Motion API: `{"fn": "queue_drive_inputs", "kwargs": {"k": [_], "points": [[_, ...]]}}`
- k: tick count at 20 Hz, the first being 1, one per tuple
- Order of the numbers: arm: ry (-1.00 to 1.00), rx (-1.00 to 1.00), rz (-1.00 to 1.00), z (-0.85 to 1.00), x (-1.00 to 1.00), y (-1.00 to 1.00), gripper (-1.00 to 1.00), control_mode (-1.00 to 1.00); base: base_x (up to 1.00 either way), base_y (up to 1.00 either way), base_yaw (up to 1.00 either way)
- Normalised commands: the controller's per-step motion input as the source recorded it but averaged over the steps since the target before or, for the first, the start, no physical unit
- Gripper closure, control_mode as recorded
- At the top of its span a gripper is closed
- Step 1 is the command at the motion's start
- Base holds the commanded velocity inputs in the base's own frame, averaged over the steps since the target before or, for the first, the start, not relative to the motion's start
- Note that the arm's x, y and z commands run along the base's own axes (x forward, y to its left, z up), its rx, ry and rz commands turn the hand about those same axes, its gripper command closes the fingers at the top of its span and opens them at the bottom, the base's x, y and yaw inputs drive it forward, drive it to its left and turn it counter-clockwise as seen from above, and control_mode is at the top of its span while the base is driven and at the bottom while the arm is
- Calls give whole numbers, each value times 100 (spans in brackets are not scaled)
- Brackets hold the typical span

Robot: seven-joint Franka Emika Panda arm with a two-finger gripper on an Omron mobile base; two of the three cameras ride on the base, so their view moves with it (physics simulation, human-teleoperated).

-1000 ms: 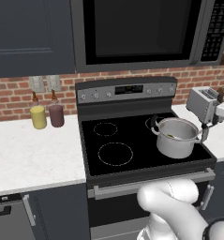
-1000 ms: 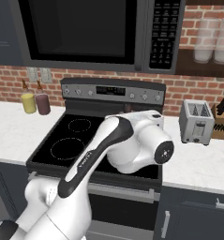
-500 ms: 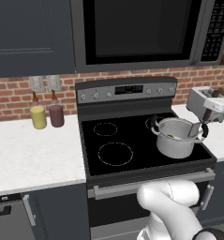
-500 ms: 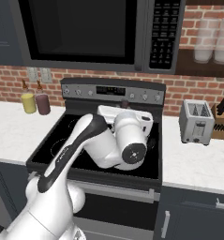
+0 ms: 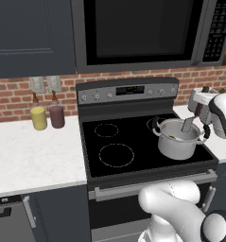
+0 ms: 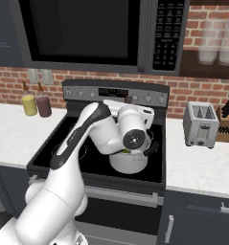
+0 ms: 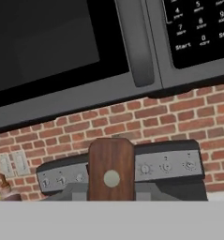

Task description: Put the onion and lime in the pot. Retrieve the spatula and lightly stir the vegetables in the pot.

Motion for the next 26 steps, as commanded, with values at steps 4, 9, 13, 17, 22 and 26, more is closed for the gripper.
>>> {"fn": "queue_drive_inputs", "kwargs": {"k": [4,9,13,17,22,26], "points": [[2,2,0,-31,28,-1,100,-100,0,0,0],[0,1,0,-31,24,0,100,-100,0,0,0],[0,0,0,-4,1,-2,100,-100,0,0,0],[0,0,0,0,0,-19,100,-100,0,0,0],[0,0,0,0,0,-19,100,-100,0,0,0],[0,0,0,0,4,-14,100,-100,0,0,0]]}}
